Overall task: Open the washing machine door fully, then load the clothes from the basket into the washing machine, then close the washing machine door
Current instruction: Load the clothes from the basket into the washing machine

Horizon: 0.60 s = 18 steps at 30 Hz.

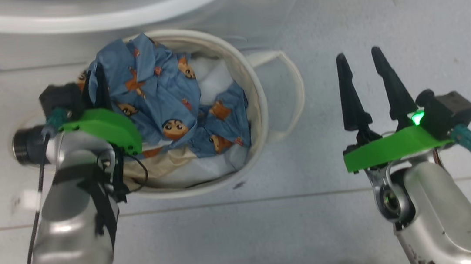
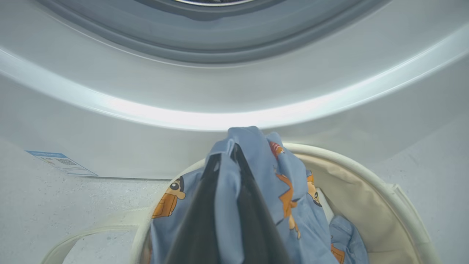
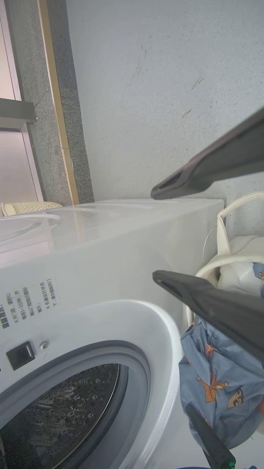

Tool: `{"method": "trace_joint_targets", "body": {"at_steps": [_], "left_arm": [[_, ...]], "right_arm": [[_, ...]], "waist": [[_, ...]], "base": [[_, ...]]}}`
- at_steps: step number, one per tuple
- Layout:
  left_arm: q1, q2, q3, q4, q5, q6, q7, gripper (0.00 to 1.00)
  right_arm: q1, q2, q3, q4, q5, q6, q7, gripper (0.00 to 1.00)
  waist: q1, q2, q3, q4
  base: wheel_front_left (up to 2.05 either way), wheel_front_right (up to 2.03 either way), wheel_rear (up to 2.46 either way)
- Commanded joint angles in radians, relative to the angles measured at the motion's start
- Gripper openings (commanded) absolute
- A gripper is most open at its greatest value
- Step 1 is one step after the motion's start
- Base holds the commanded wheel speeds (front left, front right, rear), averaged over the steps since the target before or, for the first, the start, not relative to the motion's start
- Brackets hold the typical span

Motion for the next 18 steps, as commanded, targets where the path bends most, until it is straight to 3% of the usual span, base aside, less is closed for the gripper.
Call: {"method": "trace_joint_targets", "body": {"at_steps": [1,12,18], "left_arm": [[0.055,0.036,0.035,-0.060,-0.009,-0.007,-0.012,0.00],[0.338,0.004,0.161,-0.466,-0.023,-0.079,-0.012,0.00],[0.443,-0.005,0.175,-0.553,-0.019,-0.101,-0.012,0.00]], "right_arm": [[0.043,0.005,0.021,-0.019,0.009,0.000,-0.012,1.00],[0.118,0.005,0.031,0.016,0.034,0.000,-0.012,1.00],[0.148,0.005,0.031,0.019,0.047,0.000,-0.012,1.00]], "waist": [[0.0000,0.0000,-0.068,0.027],[0.0000,0.0000,-0.250,0.055],[0.0000,0.0000,-0.306,0.058]], "base": [[0.00,0.00,0.00],[0.00,0.00,0.00],[0.00,0.00,0.00]]}}
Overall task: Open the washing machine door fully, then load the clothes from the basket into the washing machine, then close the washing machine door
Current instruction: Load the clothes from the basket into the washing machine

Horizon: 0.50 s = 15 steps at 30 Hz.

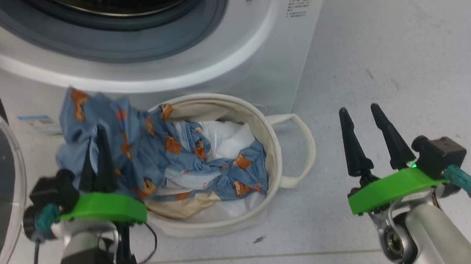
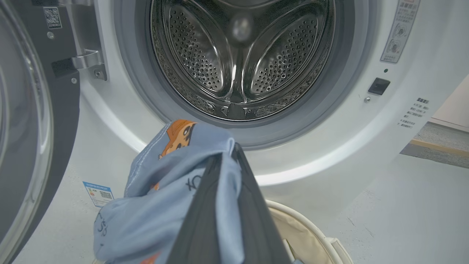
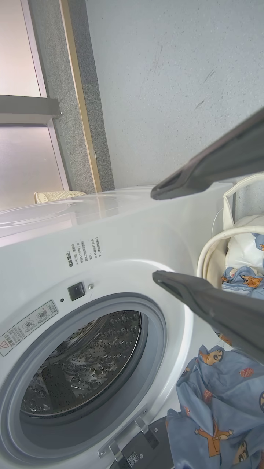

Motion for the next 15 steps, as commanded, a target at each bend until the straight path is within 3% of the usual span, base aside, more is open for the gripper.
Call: {"method": "trace_joint_targets", "body": {"at_steps": [1,11,15], "left_arm": [[0.017,0.016,0.024,-0.043,0.006,-0.005,-0.012,0.00],[0.116,0.014,0.007,-0.123,-0.074,0.015,-0.012,0.00],[0.122,0.014,-0.011,-0.142,-0.083,0.025,-0.012,0.00]], "right_arm": [[0.017,0.005,0.021,-0.026,0.008,0.000,-0.012,1.00],[0.051,0.005,0.020,-0.024,0.016,0.000,-0.012,1.00],[0.058,0.005,0.009,-0.028,0.086,0.000,-0.012,1.00]], "waist": [[0.0001,0.0000,-0.032,0.008],[0.0001,0.0000,-0.061,0.017],[0.0001,0.0000,-0.053,0.024]], "base": [[0.00,0.00,0.00],[0.00,0.00,0.00],[0.00,0.00,0.00]]}}
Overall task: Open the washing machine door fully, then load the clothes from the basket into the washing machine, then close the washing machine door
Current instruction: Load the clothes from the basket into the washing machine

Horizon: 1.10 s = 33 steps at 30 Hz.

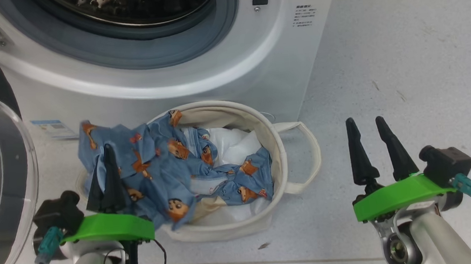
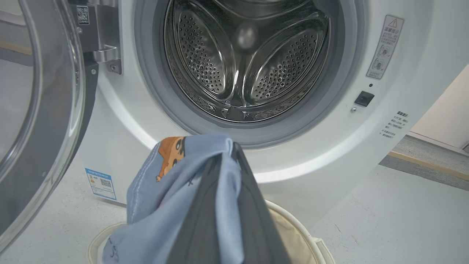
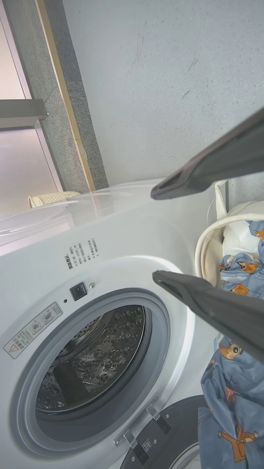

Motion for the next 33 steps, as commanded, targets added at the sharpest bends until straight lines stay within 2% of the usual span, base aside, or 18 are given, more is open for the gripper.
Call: {"method": "trace_joint_targets", "body": {"at_steps": [1,10,17,25,30,33], "left_arm": [[-0.010,0.016,0.024,-0.045,-0.002,0.005,-0.012,0.00],[-0.032,0.016,0.025,-0.132,-0.001,-0.005,-0.012,0.00],[-0.116,0.015,0.028,-0.137,0.010,-0.013,-0.012,0.00],[-0.294,0.015,0.089,-0.148,0.040,-0.036,-0.012,0.00],[-0.472,0.027,0.156,-0.129,0.075,-0.066,-0.012,0.00],[-0.583,0.044,0.190,-0.102,0.084,-0.079,-0.012,0.00]], "right_arm": [[0.006,0.005,0.018,-0.033,0.004,0.000,-0.012,1.00],[-0.015,0.005,0.014,-0.048,0.003,0.000,-0.012,1.00],[-0.037,0.005,0.006,-0.058,0.019,0.000,-0.012,1.00],[-0.072,0.005,0.004,-0.078,0.041,0.000,-0.012,1.00],[-0.106,0.005,-0.002,-0.091,0.062,0.000,-0.012,1.00],[-0.130,0.005,0.017,-0.097,-0.002,0.000,-0.012,1.00]], "waist": [[0.0001,-0.0001,0.005,0.001],[0.0001,-0.0001,0.058,-0.020],[0.0001,-0.0001,0.143,-0.050],[0.0001,-0.0001,0.272,-0.081],[0.0001,-0.0001,0.357,-0.108],[0.0001,-0.0001,0.397,-0.132]], "base": [[0.00,0.00,0.00],[0.00,0.00,0.00],[0.00,0.00,0.00],[0.00,0.00,0.00],[0.00,0.00,0.00],[0.00,0.00,0.00]]}}
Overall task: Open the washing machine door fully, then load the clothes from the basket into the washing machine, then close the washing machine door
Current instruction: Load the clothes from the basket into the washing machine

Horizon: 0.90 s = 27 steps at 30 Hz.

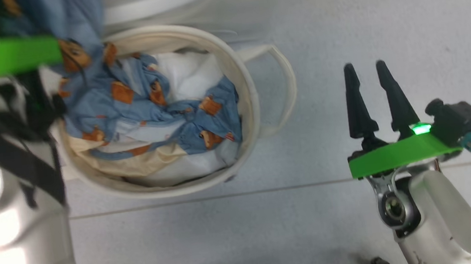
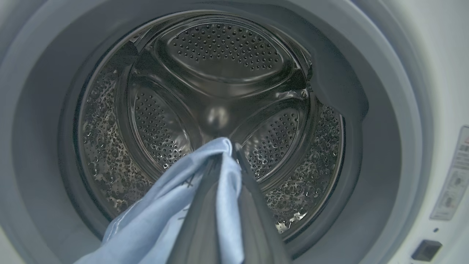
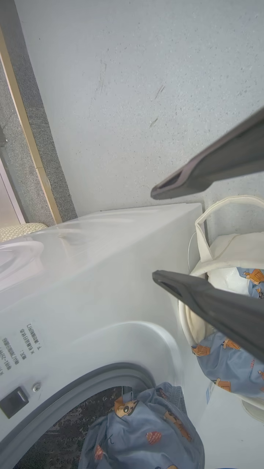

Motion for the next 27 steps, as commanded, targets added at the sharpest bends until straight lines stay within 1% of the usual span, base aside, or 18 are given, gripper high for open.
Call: {"method": "trace_joint_targets", "body": {"at_steps": [1,4,9,14,18,20,22,23,24,25,27], "left_arm": [[-0.054,0.041,0.036,-0.012,0.011,-0.011,-0.005,0.00],[-0.168,0.051,0.056,0.047,0.005,-0.020,-0.005,0.00],[-0.361,0.084,0.071,0.160,0.009,-0.029,-0.005,0.00],[-0.525,0.102,0.096,0.187,0.021,-0.032,-0.005,0.00],[-0.591,0.114,0.119,0.175,0.039,-0.035,-0.005,0.00],[-0.594,0.111,0.131,0.166,0.052,-0.036,-0.005,0.00],[-0.580,0.107,0.137,0.201,0.071,-0.037,-0.005,0.00],[-0.567,0.109,0.133,0.247,0.090,-0.028,-0.005,0.00],[-0.559,0.110,0.123,0.306,0.108,-0.021,-0.005,0.87],[-0.562,0.112,0.116,0.346,0.121,-0.017,-0.005,1.00],[-0.570,0.113,0.115,0.372,0.135,-0.006,-0.005,1.00]], "right_arm": [[-0.005,0.005,0.031,-0.039,0.018,0.000,-0.012,1.00],[-0.024,0.005,0.035,-0.051,0.046,0.000,-0.012,1.00],[-0.049,0.005,0.044,-0.065,0.084,0.000,-0.012,1.00],[-0.062,0.005,0.047,-0.074,0.104,0.000,-0.012,1.00],[-0.069,0.005,0.058,-0.086,0.115,0.000,-0.012,1.00],[-0.070,0.005,0.058,-0.098,0.127,0.000,-0.012,1.00],[-0.070,0.005,0.059,-0.097,0.120,0.000,-0.012,1.00],[-0.070,0.005,0.061,-0.096,0.114,0.000,-0.012,1.00],[-0.070,0.005,0.065,-0.094,0.109,0.000,-0.012,1.00],[-0.071,0.005,0.068,-0.094,0.106,0.000,-0.012,1.00],[-0.073,0.005,0.069,-0.096,0.101,0.000,-0.012,1.00]], "waist": [[0.0000,0.0000,0.054,-0.041],[0.0000,0.0000,0.088,-0.062],[0.0000,0.0000,0.134,-0.097],[0.0000,0.0000,0.170,-0.121],[0.0000,0.0000,0.189,-0.133],[0.0000,0.0000,0.198,-0.133],[0.0000,0.0000,0.204,-0.128],[0.0000,0.0000,0.205,-0.124],[0.0000,0.0000,0.204,-0.120],[0.0000,0.0000,0.204,-0.117],[0.0000,0.0000,0.207,-0.110]], "base": [[0.00,0.00,0.00],[0.00,0.00,0.00],[0.00,0.00,0.00],[0.00,0.00,0.00],[0.00,0.00,0.00],[0.00,0.00,0.00],[0.00,0.00,0.00],[0.00,0.00,0.00],[0.00,0.00,0.00],[0.00,0.00,0.00],[0.00,0.00,0.00]]}}
